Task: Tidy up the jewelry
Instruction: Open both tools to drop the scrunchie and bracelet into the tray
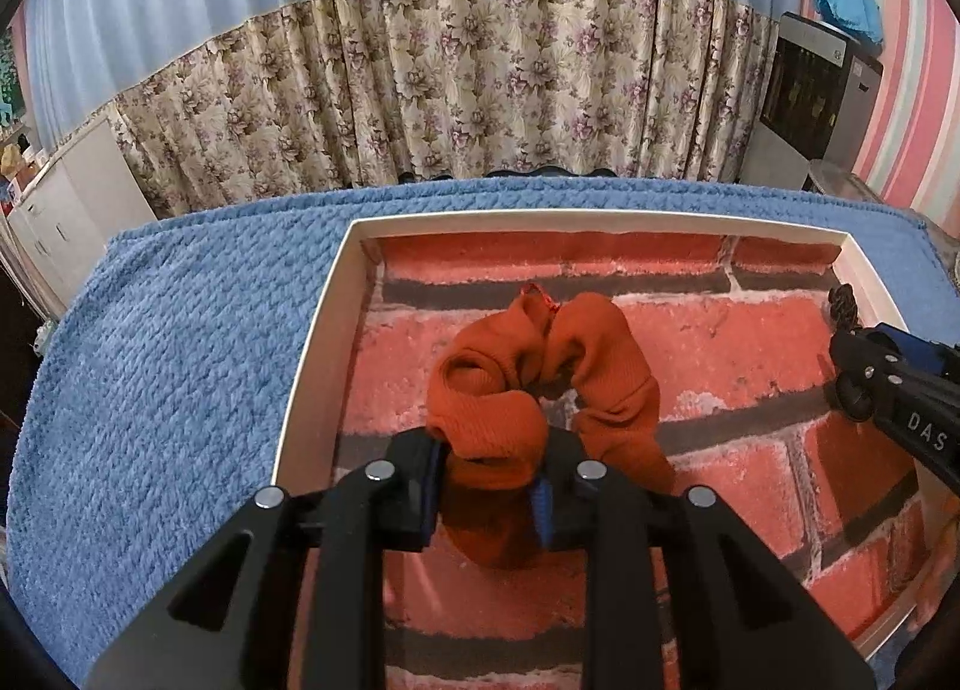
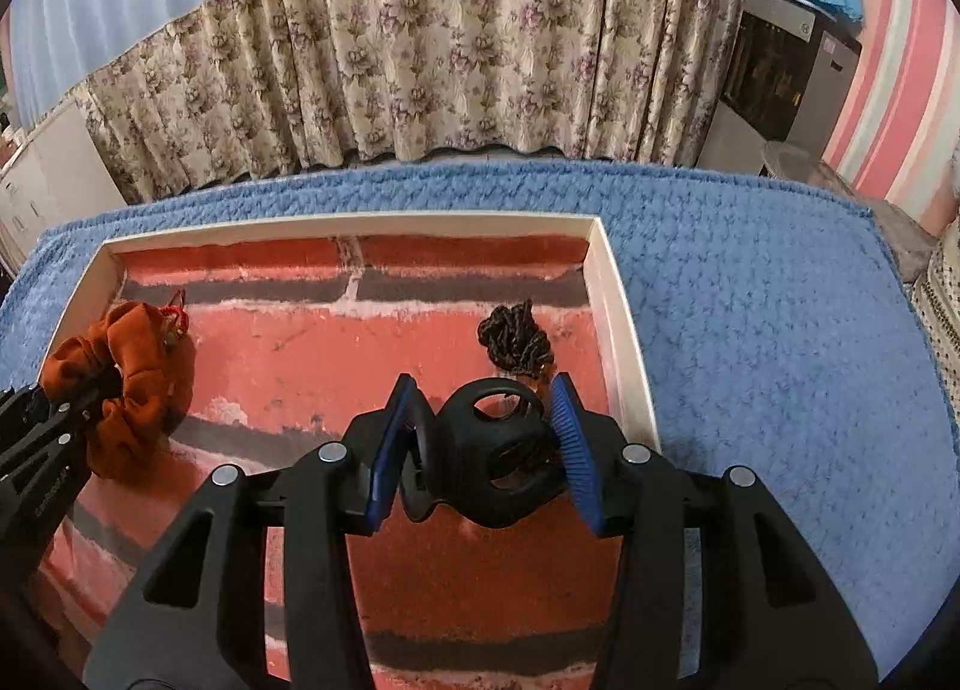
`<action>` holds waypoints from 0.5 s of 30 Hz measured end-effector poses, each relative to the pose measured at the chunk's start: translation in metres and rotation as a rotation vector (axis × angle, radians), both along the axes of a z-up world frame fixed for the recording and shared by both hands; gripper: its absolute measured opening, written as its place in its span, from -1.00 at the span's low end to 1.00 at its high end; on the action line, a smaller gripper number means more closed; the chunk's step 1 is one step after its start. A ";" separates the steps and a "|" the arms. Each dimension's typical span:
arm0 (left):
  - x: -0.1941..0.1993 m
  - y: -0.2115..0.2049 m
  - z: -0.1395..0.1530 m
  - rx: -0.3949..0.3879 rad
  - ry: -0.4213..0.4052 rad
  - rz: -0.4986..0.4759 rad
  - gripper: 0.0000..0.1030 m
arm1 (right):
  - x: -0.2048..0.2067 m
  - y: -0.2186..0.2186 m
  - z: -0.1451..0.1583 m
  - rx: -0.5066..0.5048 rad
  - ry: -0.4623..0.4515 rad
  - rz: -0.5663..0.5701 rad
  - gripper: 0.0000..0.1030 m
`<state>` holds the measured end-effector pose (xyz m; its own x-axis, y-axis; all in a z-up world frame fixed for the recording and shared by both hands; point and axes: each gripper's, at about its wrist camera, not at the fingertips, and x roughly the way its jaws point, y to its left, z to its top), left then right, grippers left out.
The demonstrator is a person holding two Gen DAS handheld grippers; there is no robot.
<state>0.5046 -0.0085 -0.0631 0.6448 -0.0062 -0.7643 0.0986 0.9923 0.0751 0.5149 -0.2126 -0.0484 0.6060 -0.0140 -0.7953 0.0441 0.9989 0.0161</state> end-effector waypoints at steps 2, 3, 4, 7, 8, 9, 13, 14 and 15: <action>0.001 0.000 0.000 0.001 0.002 0.002 -0.41 | 0.000 0.000 -0.001 -0.005 0.007 0.000 -0.09; 0.002 0.000 0.000 0.003 0.005 0.002 -0.36 | 0.001 0.002 -0.002 -0.008 0.013 0.002 -0.09; 0.001 0.001 0.001 0.006 0.007 0.004 -0.32 | 0.003 0.003 -0.001 -0.012 0.015 0.005 -0.09; -0.001 0.001 0.002 0.007 0.005 0.003 -0.10 | 0.001 0.003 -0.002 -0.006 0.012 0.007 -0.04; -0.003 0.000 0.003 0.012 0.000 0.002 0.00 | 0.000 0.002 -0.001 -0.001 0.008 0.004 0.10; -0.004 0.000 0.005 0.015 -0.008 0.002 0.04 | -0.001 0.000 0.001 0.011 -0.004 0.000 0.19; -0.013 0.002 0.018 0.000 -0.023 -0.010 0.25 | -0.007 -0.003 0.009 0.030 -0.030 0.011 0.33; -0.016 0.003 0.023 -0.006 -0.024 -0.014 0.32 | -0.009 -0.005 0.014 0.034 -0.039 0.009 0.37; -0.019 0.003 0.027 -0.008 -0.031 -0.015 0.37 | -0.011 -0.007 0.019 0.039 -0.047 0.007 0.42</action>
